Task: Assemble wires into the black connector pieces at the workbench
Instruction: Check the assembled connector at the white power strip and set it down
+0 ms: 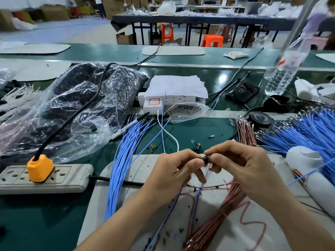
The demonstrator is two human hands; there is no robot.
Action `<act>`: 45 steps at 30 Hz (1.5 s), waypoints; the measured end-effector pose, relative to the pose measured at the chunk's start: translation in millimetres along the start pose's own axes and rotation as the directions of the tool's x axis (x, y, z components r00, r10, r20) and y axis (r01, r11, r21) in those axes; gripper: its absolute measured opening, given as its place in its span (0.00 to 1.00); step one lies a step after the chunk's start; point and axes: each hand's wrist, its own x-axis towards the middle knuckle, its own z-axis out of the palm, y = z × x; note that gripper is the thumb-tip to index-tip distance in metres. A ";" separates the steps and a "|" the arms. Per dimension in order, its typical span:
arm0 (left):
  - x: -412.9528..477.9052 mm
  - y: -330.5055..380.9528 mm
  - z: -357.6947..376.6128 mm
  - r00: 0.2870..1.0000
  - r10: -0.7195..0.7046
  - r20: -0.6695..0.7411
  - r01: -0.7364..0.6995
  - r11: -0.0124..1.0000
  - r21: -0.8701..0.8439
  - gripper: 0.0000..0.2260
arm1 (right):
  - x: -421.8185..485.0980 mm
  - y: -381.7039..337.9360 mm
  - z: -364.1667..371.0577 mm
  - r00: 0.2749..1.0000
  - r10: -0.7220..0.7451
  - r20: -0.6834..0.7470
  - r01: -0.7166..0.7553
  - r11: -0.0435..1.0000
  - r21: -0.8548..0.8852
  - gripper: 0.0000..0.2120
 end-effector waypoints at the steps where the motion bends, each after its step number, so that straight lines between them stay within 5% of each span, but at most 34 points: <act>1: -0.2 0.0 0.0 1.000 0.002 0.000 -0.002 1.000 0.012 0.04 | 0.2 -0.1 1.2 1.000 -0.001 0.006 0.001 1.000 0.006 0.06; 19: -0.5 1.3 -1.5 0.999 -0.037 0.032 0.035 0.998 0.053 0.03 | 2.1 14.7 -1.9 0.991 0.041 0.129 -0.055 0.992 0.114 0.06; 23: -0.2 0.7 -3.5 1.000 -0.014 0.024 0.012 0.997 0.070 0.09 | 1.9 17.3 -0.4 0.989 0.053 0.136 -0.073 0.987 0.141 0.04; 32: 0.1 4.9 -0.4 0.981 0.144 -0.132 -0.127 0.983 0.132 0.04 | -0.2 13.3 10.6 0.987 -0.028 -0.161 0.071 0.962 0.265 0.05; 39: 1.6 4.4 -1.2 0.971 0.193 -0.141 -0.163 0.966 0.203 0.10 | -4.6 3.5 14.4 0.983 -0.101 -0.155 0.148 0.933 0.329 0.06; 45: 0.2 4.8 -0.5 0.976 0.169 -0.138 -0.145 0.975 0.170 0.10 | -7.0 1.0 19.6 0.975 -0.150 -0.162 0.180 0.965 0.189 0.06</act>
